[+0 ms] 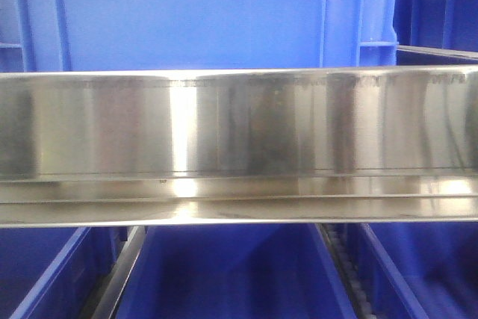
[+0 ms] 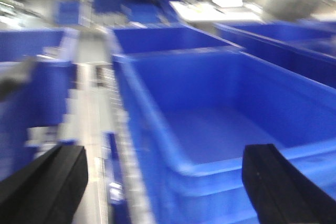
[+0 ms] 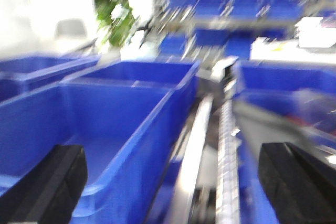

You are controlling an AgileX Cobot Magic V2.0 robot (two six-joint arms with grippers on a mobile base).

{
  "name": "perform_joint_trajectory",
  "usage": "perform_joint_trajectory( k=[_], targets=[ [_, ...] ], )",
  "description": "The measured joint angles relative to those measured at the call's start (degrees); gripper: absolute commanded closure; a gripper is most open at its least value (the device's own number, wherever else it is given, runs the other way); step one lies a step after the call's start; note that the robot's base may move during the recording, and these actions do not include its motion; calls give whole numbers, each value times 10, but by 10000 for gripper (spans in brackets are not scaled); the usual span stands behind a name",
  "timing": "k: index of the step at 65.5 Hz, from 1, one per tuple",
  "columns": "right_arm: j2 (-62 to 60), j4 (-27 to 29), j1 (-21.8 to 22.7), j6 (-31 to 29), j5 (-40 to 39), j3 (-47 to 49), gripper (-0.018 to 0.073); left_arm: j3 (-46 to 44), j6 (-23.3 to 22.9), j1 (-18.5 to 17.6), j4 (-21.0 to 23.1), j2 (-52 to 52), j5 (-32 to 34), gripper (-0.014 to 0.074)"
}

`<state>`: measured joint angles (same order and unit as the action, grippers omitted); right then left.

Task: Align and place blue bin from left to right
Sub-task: 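Close both grippers on opposite side walls of the blue bin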

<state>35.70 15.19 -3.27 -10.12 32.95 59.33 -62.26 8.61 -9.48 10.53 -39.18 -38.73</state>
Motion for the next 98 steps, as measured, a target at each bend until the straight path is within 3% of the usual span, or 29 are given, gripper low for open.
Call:
perform_joint_trajectory(
  k=[12, 26, 32, 41, 48, 54, 58, 64, 98],
  targets=[
    [109, 4, -35, -15, 50, 91, -9, -92, 3, -46, 4, -118, -45, 99],
    [247, 6, -75, -18, 127, 209, -9, -219, 3, -54, -1, -251, -126, 99],
    [313, 6, -77, -19, 173, 269, -9, -281, -8, -54, -26, -305, -159, 99],
    [409, 2, -78, -9, 248, 378, -9, -395, -61, -54, -95, -391, -245, 99],
    [475, -47, -93, 34, 306, 464, -9, -480, -97, -54, -138, -458, -300, 99],
    [535, -142, -125, 89, 348, 539, -9, -539, -116, -54, -163, -506, -305, 99],
    [572, -194, -146, 126, 365, 583, -9, -557, -125, -54, -168, -531, -308, 99],
    [614, -218, -156, 160, 367, 627, -9, -565, -131, -54, -169, -555, -312, 99],
    [734, -210, -137, 182, 374, 648, -9, -566, -146, -42, -171, -674, -317, 99]
  ],
)
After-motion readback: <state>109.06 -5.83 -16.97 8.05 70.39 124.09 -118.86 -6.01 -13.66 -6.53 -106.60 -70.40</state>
